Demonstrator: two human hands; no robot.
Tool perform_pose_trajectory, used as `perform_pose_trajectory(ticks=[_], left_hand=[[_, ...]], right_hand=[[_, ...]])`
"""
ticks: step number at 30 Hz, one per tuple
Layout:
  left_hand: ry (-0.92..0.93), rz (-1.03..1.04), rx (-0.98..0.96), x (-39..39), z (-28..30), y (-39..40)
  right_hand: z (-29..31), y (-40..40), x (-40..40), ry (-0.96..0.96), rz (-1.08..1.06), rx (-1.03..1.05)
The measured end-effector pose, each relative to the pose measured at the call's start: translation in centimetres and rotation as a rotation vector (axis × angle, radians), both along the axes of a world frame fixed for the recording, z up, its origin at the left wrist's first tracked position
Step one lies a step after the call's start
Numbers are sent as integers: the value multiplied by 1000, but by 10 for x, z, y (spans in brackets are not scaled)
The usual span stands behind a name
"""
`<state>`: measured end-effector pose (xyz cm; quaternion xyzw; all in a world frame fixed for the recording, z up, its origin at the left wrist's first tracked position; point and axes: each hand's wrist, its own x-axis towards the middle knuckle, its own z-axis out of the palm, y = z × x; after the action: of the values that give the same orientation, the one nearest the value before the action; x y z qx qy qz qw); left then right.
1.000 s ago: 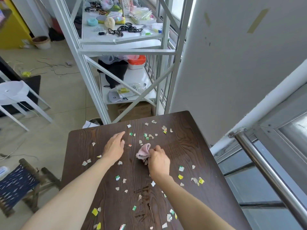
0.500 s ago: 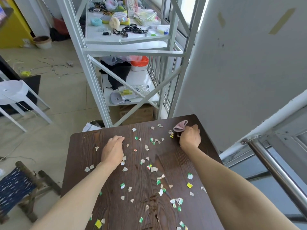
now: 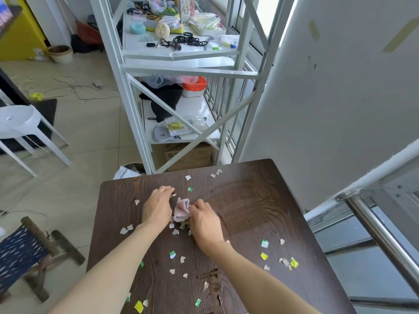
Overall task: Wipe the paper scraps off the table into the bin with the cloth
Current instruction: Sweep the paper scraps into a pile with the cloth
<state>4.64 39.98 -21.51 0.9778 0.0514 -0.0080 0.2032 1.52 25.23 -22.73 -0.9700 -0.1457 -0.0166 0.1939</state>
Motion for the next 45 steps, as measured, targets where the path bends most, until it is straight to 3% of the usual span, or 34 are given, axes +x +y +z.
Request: perform_pose_trajectory(ticks=[4, 10, 16, 27, 35, 39, 41, 45], left_hand=[[-3, 0, -8, -1, 2, 1], [-33, -12, -30, -1, -1, 4], [-55, -14, -48, -2, -8, 6], [-57, -18, -68, -2, -5, 9], [93, -33, -268, -3, 6, 22], [-2, -26, -280, -19, 11, 35], [-61, 41, -263, -31, 10, 51], [-135, 192, -192, -62, 5, 90]], right_hand=[[10, -18, 19, -16, -14, 71], [30, -68, 87, -129, -333, 129], [10, -61, 129, 88, -579, 130], [-3, 12, 105, 124, -49, 201], [0, 20, 13, 136, 209, 168], [8, 21, -12, 211, 363, 129], [16, 19, -8, 203, 330, 139], [28, 16, 17, 55, 21, 190]])
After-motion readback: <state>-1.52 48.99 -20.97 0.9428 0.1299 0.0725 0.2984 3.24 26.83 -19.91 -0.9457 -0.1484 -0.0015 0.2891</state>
